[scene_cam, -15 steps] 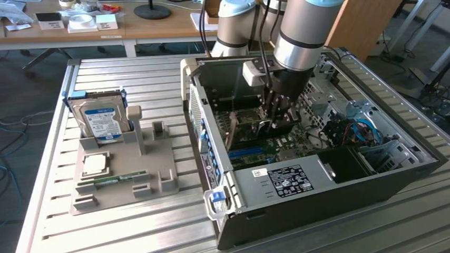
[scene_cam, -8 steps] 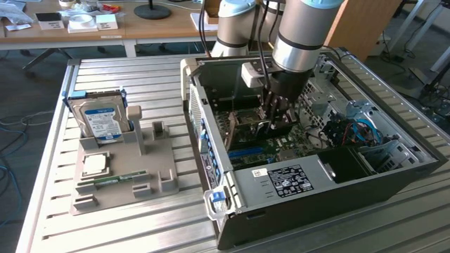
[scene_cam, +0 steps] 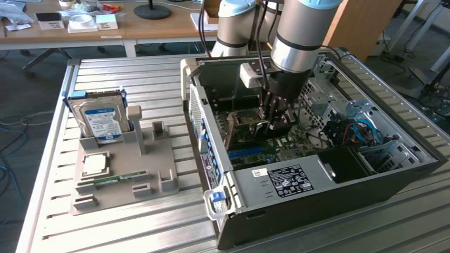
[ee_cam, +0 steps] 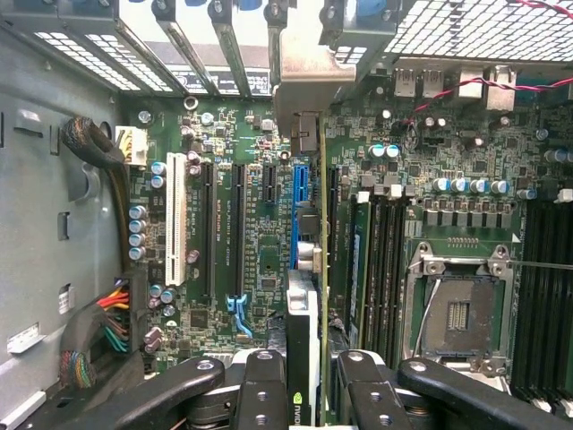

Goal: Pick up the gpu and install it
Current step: 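Insert the gpu into the slot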

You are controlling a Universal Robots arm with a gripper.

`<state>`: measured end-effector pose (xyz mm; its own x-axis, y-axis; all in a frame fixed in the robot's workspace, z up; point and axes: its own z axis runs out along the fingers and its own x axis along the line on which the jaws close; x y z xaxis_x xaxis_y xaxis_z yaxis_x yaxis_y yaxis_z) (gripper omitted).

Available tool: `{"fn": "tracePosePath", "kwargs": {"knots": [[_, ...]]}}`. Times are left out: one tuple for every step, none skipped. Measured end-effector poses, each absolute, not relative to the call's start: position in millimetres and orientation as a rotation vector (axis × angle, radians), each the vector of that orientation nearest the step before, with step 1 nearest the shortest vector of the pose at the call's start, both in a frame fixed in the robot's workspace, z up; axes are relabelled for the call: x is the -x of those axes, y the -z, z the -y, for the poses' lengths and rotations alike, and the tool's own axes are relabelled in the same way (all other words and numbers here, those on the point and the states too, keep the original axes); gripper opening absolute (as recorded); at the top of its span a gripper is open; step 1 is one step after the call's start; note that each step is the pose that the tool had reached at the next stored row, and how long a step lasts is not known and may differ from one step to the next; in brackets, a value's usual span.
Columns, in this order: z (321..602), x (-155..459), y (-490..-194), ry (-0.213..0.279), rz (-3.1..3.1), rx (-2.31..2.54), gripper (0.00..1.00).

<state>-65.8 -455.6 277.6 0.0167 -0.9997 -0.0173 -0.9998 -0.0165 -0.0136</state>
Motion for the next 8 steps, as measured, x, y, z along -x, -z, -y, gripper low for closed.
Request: {"fn": "tracePosePath", "kwargs": {"knots": [[455.6,65.8,-277.6,-0.004,-2.188,2.224,0.27],[455.6,65.8,-277.6,-0.004,-2.188,2.224,0.27],[455.6,65.8,-277.6,-0.004,-2.188,2.224,0.27],[455.6,65.8,-277.5,-0.004,-2.188,2.224,0.27],[455.6,65.8,-277.2,-0.004,-2.188,2.224,0.27],[455.6,65.8,-276.9,-0.004,-2.187,2.224,0.27],[455.6,65.8,-276.8,-0.004,-2.188,2.224,0.27],[455.6,65.8,-276.9,-0.004,-2.188,2.224,0.27]]}}
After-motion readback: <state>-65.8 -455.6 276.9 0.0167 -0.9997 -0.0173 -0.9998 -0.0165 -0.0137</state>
